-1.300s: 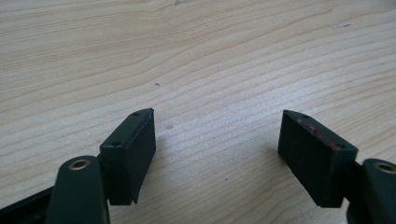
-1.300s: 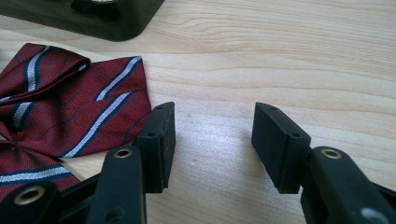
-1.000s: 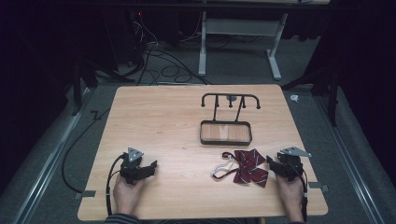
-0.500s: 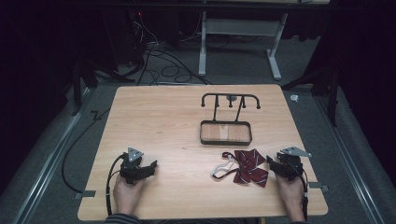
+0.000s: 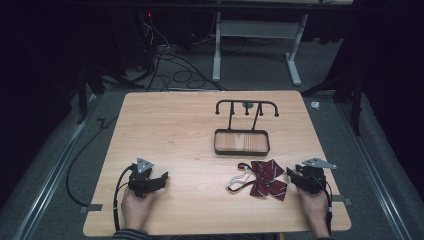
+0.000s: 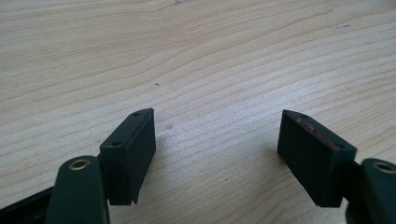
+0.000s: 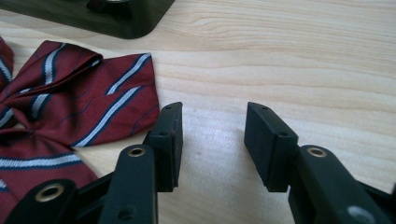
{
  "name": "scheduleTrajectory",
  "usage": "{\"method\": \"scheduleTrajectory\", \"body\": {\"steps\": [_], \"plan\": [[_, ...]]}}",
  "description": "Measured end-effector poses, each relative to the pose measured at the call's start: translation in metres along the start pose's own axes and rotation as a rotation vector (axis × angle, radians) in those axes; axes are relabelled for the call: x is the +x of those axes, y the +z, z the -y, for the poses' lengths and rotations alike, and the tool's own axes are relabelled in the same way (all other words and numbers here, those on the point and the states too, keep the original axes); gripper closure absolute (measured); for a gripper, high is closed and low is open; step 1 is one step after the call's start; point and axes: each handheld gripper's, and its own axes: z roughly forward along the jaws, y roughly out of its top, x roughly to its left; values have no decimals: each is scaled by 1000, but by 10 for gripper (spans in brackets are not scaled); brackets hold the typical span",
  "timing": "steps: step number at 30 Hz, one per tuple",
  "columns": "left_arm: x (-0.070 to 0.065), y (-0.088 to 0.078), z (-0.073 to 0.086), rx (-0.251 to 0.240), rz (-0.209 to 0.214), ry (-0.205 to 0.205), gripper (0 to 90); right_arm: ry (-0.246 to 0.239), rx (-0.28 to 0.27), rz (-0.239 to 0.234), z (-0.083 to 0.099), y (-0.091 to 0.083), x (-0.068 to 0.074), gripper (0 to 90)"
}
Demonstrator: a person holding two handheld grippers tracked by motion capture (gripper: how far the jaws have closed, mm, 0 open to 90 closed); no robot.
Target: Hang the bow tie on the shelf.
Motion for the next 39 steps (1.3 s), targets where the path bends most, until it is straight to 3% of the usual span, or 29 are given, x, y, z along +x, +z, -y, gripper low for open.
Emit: {"method": "scheduleTrajectory", "body": {"steps": [21,39], "plan": [[0,0,0,0,-2,2,284,-55,-45,-85,-4,-19,19,685],[0,0,0,0,-3,3,284,-102,-57,-175,-16,-16,43,717]]}}
